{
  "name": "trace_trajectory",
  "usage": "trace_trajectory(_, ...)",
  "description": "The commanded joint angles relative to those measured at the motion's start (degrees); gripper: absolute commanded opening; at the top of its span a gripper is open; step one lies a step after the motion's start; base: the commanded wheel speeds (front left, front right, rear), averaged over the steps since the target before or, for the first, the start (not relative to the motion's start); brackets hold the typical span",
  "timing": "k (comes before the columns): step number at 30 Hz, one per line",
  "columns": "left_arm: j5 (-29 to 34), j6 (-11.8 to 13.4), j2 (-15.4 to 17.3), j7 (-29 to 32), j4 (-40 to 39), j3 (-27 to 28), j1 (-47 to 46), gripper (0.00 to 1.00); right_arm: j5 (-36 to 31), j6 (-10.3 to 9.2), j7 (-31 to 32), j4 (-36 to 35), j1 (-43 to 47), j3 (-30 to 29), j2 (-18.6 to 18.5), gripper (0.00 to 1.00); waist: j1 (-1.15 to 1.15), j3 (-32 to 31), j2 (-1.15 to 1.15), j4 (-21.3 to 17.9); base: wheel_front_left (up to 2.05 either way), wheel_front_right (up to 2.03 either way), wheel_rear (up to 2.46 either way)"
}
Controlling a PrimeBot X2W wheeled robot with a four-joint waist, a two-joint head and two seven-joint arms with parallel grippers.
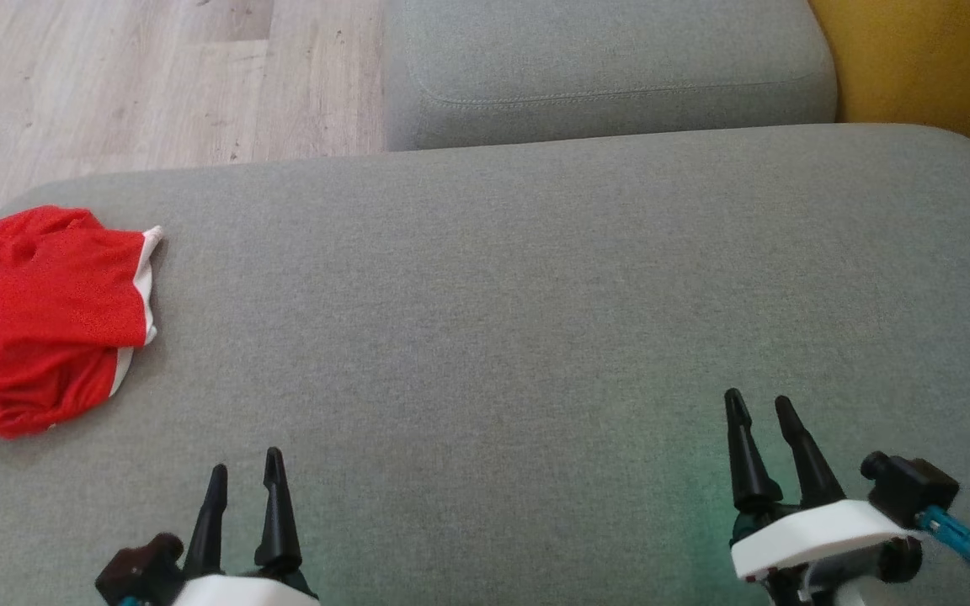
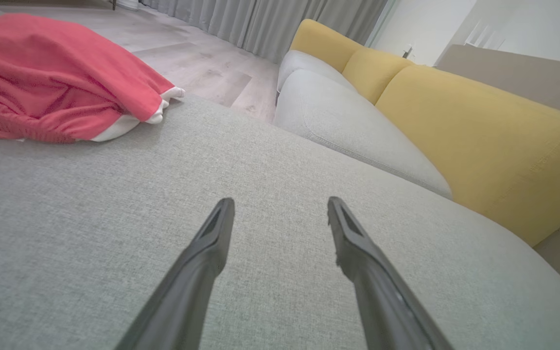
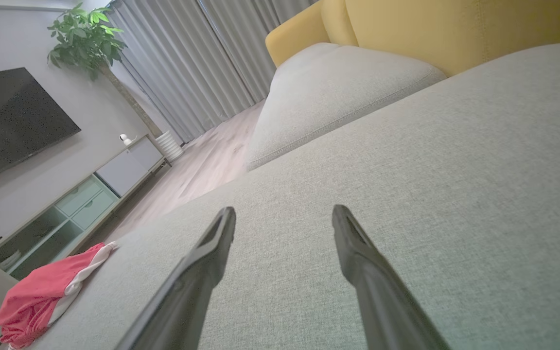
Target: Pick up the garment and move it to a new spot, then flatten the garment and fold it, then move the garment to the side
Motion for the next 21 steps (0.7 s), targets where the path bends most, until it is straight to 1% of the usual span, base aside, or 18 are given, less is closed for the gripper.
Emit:
trace_trajectory(1,2.44,0.59,0.42,-1.13,-1.56,0.91,-1.95,1.0,-2.58,0.18,-1.19,-1.87,-1.63,1.72,-0.46,1.0,0.0,0.02,0.0,0.07,0.0,0.0,0.0)
trace_trajectory(13,9.17,1.34,0.46,-2.98,-1.77,0.66,-1.44,1.0,-9.93,0.2,-3.04,-1.21,-1.62,3.41,-0.51,1.0,0.0,0.04,0.0,0.2,0.0,0.0,0.0)
trace_trajectory(21,14.08,2.2,0.49,-4.49,-1.56,0.28,-0.65,1.0,-16.21,0.22,-4.56,0.23,-1.95,4.06,-0.55,1.0,0.0,0.06,0.0,0.08,0.0,0.0,0.0)
